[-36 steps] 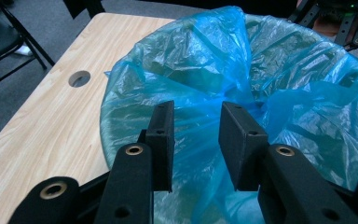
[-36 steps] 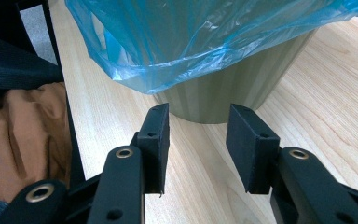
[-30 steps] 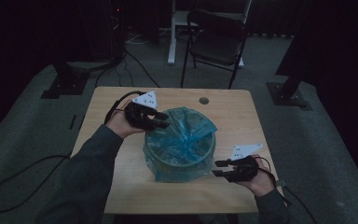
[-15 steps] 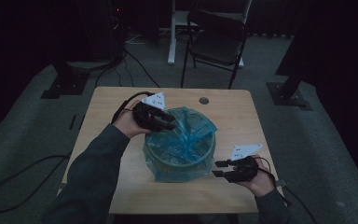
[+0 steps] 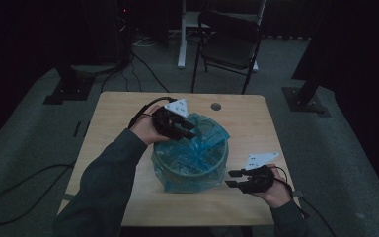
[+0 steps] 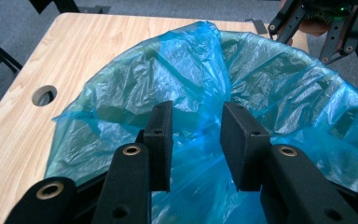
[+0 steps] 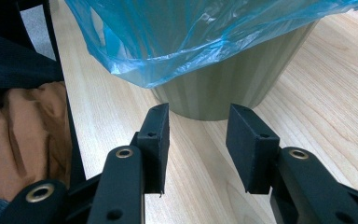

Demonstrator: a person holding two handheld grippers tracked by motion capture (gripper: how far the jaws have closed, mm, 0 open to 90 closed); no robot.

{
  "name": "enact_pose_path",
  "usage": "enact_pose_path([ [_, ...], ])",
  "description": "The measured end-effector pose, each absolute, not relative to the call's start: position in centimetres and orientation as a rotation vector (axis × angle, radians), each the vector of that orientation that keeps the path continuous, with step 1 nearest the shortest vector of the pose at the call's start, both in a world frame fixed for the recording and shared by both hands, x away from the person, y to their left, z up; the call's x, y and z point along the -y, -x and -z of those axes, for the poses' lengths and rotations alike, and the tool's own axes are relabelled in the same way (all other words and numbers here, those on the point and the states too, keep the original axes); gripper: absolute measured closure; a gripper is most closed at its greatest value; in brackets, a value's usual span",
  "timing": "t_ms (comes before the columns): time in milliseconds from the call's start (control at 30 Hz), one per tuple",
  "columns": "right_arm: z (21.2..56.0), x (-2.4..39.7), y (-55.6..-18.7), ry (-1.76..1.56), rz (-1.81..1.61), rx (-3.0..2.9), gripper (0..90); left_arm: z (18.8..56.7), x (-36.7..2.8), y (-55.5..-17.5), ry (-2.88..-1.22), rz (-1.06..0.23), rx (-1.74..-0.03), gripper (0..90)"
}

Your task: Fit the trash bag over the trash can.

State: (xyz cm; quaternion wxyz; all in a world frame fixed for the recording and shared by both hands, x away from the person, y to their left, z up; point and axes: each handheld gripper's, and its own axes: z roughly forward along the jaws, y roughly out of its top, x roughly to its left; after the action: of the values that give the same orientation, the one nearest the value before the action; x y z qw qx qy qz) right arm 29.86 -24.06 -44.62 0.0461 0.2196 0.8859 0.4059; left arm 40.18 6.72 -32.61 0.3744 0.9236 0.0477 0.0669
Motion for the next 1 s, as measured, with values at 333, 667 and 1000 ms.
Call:
enact_pose_path([
  [333, 44.7, 24.1, -29.9, -0.672, -1.238, -2.706, 59.2, 33.2, -4.9, -40.1, -2.399, -0.152, -0.097, 65.3],
  [667, 44.7, 24.2, -29.9, -0.677, -1.241, -2.704, 59.2, 34.1, -3.0, -40.1, -2.451, -0.145, -0.070, 64.6],
  [1000, 44.8, 24.3, -29.9, -0.680, -1.244, -2.700, 59.2, 35.5, -1.1, -39.7, -2.540, -0.133, -0.035, 63.9],
])
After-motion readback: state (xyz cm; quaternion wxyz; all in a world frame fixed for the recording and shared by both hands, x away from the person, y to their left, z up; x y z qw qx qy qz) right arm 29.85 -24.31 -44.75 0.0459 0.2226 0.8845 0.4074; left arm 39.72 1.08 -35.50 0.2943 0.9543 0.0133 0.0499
